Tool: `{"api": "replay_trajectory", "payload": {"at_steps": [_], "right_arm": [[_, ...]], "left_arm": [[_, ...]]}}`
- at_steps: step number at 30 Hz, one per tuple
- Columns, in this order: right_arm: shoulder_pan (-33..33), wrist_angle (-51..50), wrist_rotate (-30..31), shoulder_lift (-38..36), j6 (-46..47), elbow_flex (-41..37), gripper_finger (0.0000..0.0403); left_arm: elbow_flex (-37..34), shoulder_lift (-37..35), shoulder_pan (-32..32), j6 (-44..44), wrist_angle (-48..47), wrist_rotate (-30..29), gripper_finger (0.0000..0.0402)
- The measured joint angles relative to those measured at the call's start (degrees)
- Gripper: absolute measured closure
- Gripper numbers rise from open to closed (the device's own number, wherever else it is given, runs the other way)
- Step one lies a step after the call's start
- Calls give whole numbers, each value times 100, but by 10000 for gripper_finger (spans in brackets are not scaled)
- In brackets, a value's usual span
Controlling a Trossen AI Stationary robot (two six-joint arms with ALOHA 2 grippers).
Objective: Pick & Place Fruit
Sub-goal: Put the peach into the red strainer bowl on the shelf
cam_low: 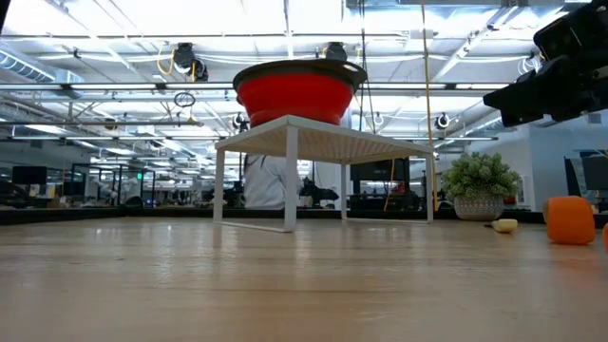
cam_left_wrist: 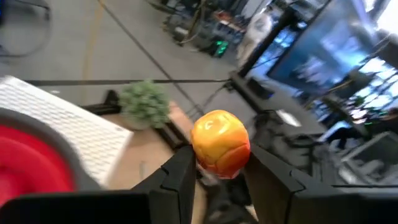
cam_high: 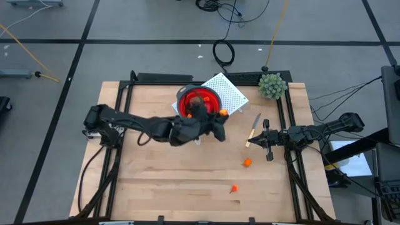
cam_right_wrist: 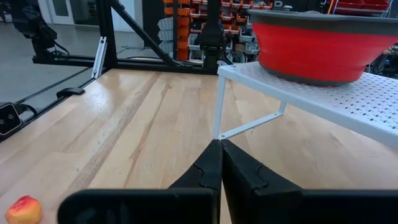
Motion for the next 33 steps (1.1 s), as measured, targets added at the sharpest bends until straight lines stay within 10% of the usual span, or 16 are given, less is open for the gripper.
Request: {"api": "replay_trajectory", "payload": {"at_steps": [33], "right_arm": [[0, 0, 2, 2, 107, 0, 403]], "left_arm": [[0, -232, 1038, 362, -4887, 1721, 280]]}}
